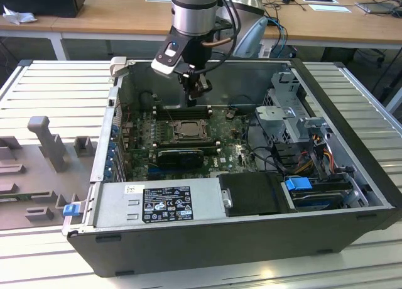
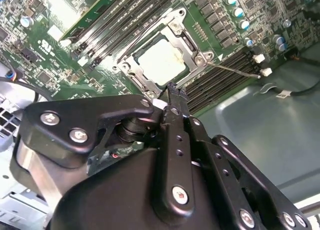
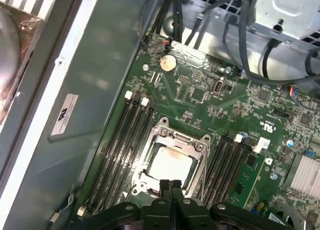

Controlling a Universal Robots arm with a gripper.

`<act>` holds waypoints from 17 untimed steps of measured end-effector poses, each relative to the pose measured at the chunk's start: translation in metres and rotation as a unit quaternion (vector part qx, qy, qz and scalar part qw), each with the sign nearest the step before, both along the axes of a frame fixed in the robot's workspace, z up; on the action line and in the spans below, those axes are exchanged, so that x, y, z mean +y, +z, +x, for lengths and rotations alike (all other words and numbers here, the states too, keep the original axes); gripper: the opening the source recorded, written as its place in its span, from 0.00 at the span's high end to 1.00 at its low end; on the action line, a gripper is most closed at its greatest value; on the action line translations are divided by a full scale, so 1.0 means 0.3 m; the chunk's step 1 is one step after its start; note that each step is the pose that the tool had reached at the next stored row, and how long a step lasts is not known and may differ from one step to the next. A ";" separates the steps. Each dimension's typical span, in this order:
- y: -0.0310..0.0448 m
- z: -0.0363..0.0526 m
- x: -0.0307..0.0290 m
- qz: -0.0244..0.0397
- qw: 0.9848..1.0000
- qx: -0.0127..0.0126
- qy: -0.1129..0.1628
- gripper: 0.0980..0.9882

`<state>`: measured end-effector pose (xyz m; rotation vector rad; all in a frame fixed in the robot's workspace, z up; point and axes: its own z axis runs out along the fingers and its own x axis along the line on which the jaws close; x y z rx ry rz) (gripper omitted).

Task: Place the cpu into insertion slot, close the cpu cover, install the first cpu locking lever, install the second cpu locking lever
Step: 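Install the first cpu locking lever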

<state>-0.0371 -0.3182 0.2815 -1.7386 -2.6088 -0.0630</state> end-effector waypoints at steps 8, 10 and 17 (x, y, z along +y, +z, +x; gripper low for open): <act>0.000 0.000 0.000 0.000 0.999 0.000 0.038 0.99; 0.000 0.000 0.000 0.000 0.999 0.000 0.047 0.99; 0.000 0.000 0.000 0.000 0.997 0.000 0.080 0.99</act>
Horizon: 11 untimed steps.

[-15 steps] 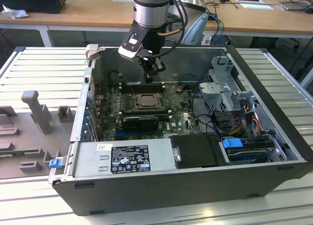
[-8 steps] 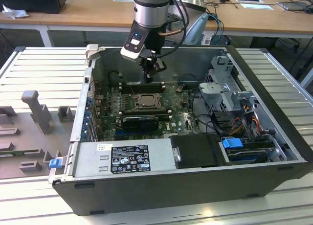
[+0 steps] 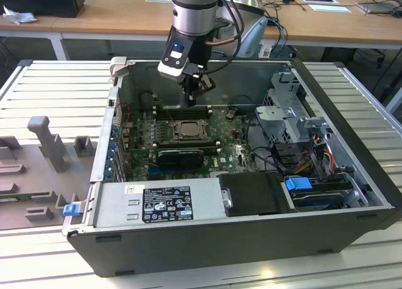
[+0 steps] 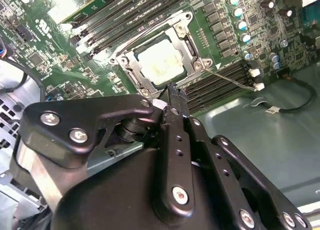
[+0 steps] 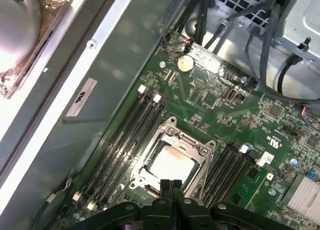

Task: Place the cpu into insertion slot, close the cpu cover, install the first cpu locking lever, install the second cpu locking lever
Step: 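Install the first cpu locking lever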

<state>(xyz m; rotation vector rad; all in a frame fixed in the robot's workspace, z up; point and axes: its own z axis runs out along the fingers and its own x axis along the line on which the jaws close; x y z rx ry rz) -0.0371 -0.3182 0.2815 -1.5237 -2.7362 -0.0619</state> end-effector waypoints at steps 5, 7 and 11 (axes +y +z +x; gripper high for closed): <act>0.000 0.000 0.000 0.000 0.999 0.000 0.044 0.99; 0.000 0.000 0.000 0.000 0.998 0.000 0.062 0.99; 0.000 0.000 0.000 0.000 0.996 0.000 0.090 0.99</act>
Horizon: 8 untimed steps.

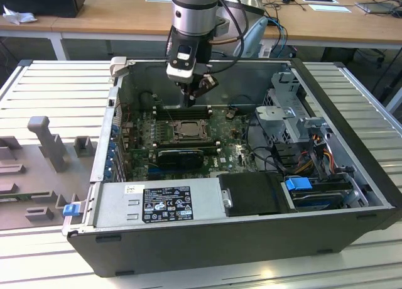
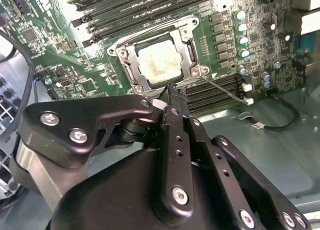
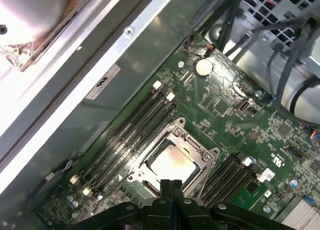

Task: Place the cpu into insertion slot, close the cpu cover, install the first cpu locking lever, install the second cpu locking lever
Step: 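Install the first cpu locking lever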

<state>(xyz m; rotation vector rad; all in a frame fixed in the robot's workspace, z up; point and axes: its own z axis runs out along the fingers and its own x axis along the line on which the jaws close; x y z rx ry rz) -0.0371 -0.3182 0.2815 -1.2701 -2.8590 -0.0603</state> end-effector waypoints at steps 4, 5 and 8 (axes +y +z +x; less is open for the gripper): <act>0.000 0.000 0.000 0.000 1.000 0.000 0.030 0.99; 0.000 0.000 0.000 0.000 0.999 0.000 0.037 0.99; 0.000 0.000 0.000 0.000 0.997 0.000 0.072 0.99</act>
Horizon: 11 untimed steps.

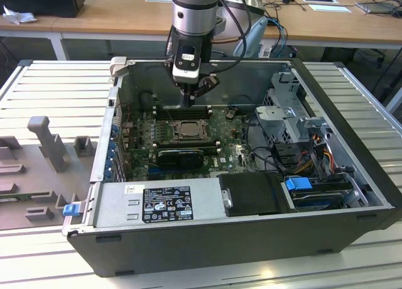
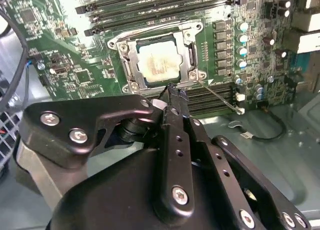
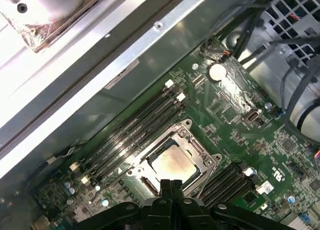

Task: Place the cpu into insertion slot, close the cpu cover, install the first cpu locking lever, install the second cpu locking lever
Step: 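Install the first cpu locking lever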

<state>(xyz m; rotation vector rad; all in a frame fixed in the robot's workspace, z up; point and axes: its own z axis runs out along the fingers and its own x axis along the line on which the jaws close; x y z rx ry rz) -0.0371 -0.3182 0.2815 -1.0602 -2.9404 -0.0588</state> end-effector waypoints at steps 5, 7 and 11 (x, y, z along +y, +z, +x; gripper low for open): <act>0.000 0.000 0.000 0.000 0.998 0.000 0.064 0.99; 0.000 0.000 0.000 0.000 0.997 0.000 0.079 0.99; 0.000 0.000 0.000 0.000 0.994 0.000 0.108 0.99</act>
